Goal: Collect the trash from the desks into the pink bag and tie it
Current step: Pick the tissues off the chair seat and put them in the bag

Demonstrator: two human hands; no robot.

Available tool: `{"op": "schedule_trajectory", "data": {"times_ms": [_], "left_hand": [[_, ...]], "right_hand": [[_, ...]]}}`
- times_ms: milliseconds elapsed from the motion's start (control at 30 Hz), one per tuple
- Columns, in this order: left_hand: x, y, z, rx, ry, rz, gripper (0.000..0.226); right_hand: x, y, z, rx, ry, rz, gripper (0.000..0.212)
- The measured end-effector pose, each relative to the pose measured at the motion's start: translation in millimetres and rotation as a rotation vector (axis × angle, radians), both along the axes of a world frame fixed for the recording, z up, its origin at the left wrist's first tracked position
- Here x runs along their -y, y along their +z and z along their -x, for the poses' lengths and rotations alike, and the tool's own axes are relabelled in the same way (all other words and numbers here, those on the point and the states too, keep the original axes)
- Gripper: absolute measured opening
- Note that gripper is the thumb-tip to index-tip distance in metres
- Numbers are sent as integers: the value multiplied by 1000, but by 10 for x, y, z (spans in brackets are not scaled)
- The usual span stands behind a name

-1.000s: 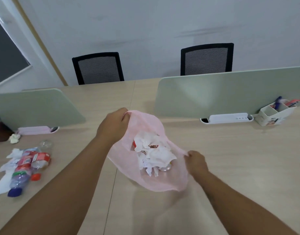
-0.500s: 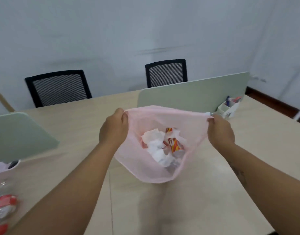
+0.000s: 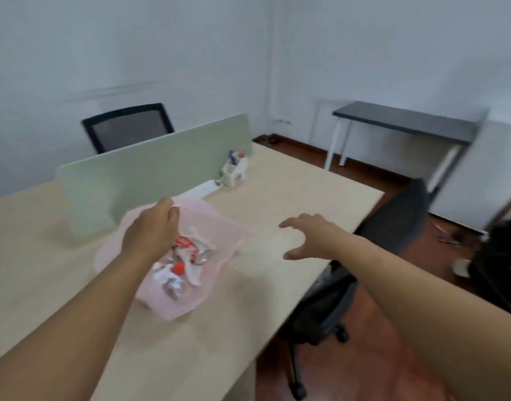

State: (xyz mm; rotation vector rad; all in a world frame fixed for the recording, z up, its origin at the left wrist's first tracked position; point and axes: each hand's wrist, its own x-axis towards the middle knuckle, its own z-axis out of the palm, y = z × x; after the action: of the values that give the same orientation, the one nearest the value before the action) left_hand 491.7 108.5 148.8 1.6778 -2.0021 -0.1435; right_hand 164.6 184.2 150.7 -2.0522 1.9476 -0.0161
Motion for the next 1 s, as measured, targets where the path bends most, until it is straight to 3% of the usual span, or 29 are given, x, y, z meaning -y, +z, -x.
{"op": "schedule_trajectory", "data": {"times_ms": [200,267,367,467,667,1000], "left_hand": [[-115,-120,947,146,-69,-5,21],[-196,-156,1219,183,-80,6,20],[-322,-222,1463,213,-83,-9,24],[-460,-328,1659,249,-73,-44,24],[-608,-409,1740,298,-28,-100,24],[-668,-401,2034,309,-41,-126,28]], "right_hand": [[-750,-112,776,-422,92,-176,81],[-953,-242,942,-488,136,-46,73],[-1079,-384,989,-380,91,160,47],[-1192,-495,1153,-325,42,260,35],[-1602,-706,1697,-249,6,348,33],[-2344,-601,2620,-243,-59,211,36]]}}
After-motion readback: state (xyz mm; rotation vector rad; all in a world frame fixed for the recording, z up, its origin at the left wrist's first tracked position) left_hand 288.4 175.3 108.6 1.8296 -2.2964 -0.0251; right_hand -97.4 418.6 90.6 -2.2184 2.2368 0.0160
